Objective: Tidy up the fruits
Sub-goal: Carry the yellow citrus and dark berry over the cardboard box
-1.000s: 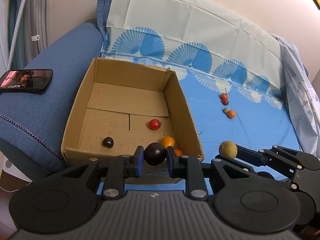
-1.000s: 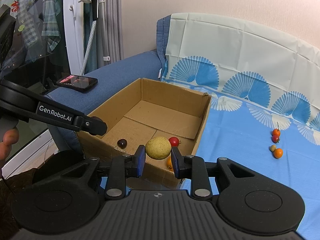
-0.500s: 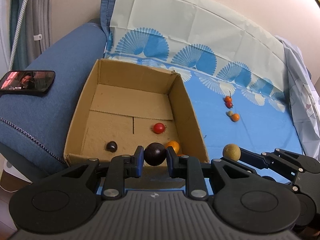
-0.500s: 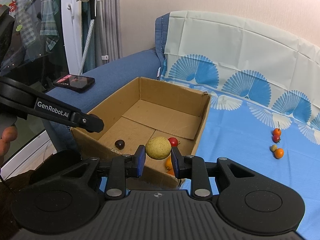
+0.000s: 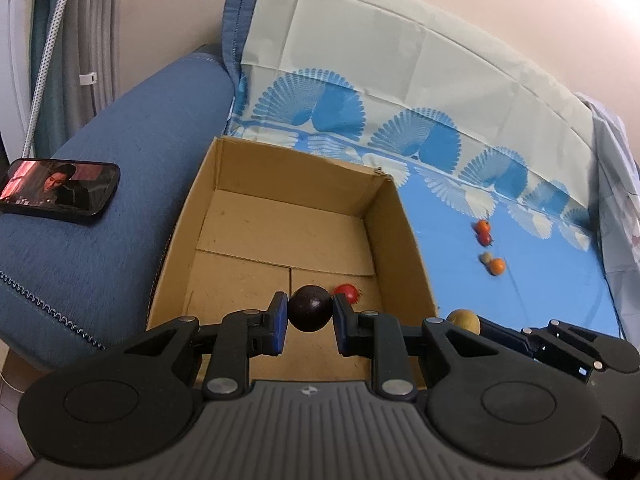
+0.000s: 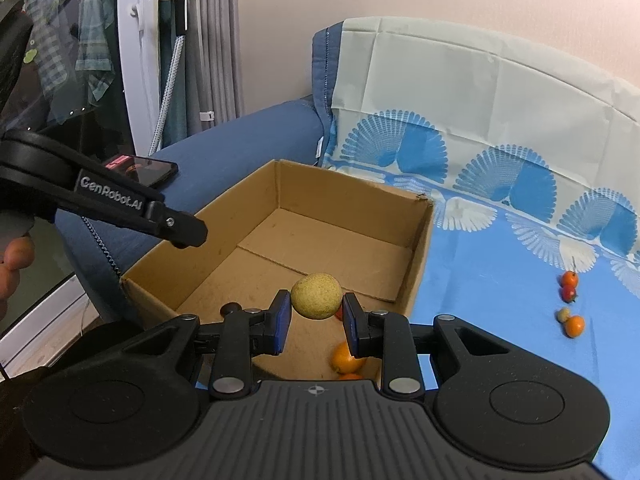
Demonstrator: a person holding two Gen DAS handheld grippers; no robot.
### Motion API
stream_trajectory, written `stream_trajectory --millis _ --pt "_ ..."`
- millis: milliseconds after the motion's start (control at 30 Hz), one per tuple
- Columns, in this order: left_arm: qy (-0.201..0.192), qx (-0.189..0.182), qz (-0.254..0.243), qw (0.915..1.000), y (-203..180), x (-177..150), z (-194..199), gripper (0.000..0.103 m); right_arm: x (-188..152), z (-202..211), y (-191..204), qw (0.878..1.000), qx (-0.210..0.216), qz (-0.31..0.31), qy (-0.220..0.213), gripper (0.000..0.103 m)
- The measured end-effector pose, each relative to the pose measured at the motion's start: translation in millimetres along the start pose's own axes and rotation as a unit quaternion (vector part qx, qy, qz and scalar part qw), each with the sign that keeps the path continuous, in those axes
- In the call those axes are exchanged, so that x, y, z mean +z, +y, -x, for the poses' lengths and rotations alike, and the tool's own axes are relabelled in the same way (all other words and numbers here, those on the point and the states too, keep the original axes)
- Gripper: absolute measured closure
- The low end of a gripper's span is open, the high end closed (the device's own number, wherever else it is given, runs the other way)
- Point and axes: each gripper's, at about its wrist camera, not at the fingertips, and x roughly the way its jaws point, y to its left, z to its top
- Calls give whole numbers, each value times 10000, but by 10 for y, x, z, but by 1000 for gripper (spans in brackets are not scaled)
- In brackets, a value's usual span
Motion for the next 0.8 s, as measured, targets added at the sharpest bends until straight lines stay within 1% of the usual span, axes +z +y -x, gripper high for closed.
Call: stream_trajectory --millis 167,533,800 --pt "137 96 116 9998 85 51 -247 77 52 -262 -15 9999 54 23 123 74" --pt "508 310 170 9981 257 64 -778 77 10 -822 -39 9985 138 43 534 74" --pt "724 466 119 9962 329 35 -1066 77 -83 -1052 -71 9967 146 143 781 74"
